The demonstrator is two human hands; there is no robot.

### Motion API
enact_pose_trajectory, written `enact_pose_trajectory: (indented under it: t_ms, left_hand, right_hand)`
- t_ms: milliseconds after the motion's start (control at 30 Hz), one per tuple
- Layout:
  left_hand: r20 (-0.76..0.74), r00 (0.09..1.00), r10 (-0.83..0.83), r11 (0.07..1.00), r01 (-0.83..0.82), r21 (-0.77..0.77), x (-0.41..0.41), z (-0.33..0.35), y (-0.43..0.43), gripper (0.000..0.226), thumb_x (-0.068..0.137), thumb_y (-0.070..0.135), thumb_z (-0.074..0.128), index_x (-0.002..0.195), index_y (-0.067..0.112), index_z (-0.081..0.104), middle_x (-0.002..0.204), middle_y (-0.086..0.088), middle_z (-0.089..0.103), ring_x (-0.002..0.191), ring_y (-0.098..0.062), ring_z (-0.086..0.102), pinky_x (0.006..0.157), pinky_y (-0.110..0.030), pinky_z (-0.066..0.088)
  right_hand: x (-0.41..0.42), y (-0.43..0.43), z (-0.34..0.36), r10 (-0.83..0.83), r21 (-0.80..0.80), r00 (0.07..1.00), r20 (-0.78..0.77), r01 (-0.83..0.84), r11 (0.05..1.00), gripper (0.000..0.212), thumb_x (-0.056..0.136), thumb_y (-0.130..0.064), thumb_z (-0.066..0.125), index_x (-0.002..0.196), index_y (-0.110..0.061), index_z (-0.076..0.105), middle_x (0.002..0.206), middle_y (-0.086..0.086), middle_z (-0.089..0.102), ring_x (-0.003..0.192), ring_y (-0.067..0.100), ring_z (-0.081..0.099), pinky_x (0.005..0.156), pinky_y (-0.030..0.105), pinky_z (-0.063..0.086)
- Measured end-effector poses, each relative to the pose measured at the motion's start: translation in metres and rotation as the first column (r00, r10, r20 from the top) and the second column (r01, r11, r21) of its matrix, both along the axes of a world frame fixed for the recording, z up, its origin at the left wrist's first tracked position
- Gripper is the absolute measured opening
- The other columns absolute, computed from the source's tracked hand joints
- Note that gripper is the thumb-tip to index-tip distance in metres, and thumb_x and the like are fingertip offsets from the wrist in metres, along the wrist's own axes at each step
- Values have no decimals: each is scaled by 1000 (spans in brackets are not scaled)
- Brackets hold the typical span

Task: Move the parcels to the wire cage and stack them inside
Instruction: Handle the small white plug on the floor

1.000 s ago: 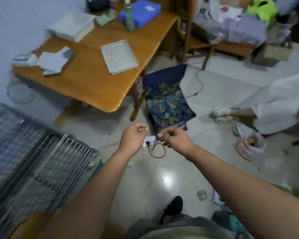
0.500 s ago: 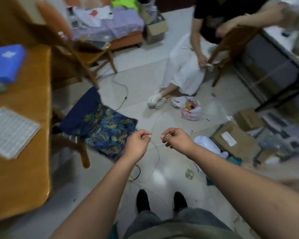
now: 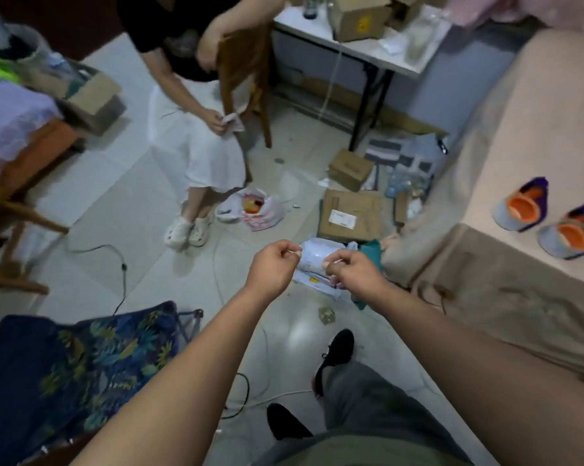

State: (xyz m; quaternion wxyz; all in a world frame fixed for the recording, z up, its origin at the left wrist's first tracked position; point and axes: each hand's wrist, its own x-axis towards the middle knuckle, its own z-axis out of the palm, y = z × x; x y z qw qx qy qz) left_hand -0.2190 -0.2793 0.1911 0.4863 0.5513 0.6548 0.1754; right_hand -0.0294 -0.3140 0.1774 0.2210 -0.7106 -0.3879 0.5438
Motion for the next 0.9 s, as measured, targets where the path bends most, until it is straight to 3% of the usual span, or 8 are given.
enact_pose_trajectory:
  t_ms: [133,200,300,433,567,767,900]
  left_hand:
    - [-25,995,-95,994,93,-49,57,-15,43,17,93,13,61,90,24,73,88,-10,75,91,-35,71,82,-41,57]
    - [-48,992,-120,991,116,-73,81,-21,62,18,94,14,60,87,26,72,84,-7,73,90,-35,71,79,-36,56]
    - [-64,991,-121,988,114,-103,108,-34,86,18,96,16,59,89,27,71,82,-9,72,81,-34,69,68,-27,47]
    - [-78,986,-148,984,139,-112,133,-47,116,17,96,14,58,97,21,74,90,-17,74,74,-22,59,64,-27,44]
    - [-85,979,-183,977,171,-130,144,-66,146,16,97,15,58,101,19,73,82,-3,67,63,-16,54,50,-15,40]
    - [-123,967,-221,964,198,-177,136,-119,193,23,98,20,61,120,18,70,91,-1,67,70,-16,58,63,-25,45]
    - [-149,943,-297,942,265,-204,126,-174,226,43,98,21,65,140,24,58,121,-9,65,100,-29,66,87,-36,56]
  right_hand:
    - [55,28,-18,-82,-13,996,25,82,997,8,97,-20,70,89,-21,70,94,18,75,79,27,71,84,42,58]
    - [79,44,-30,-103,-17,995,14,104,994,5,96,-20,71,93,-17,72,100,19,76,79,28,70,85,45,59]
    - [109,69,-46,-113,-38,994,2,113,993,8,96,-21,72,98,-14,72,95,11,72,72,19,67,75,37,56]
    - [134,101,-69,-161,-75,986,-32,159,984,6,95,-19,72,98,-15,69,99,12,72,69,19,66,70,36,54]
    - [143,129,-91,-176,-122,984,-20,173,977,13,95,-22,72,106,-16,68,101,9,72,70,17,67,65,30,53]
    - [141,163,-134,-208,-214,978,13,206,955,22,95,-28,73,114,-19,65,93,5,69,72,16,65,64,29,53]
    - [133,184,-187,-272,-253,962,6,264,931,24,93,-27,74,114,-20,63,89,8,67,74,20,63,69,35,54]
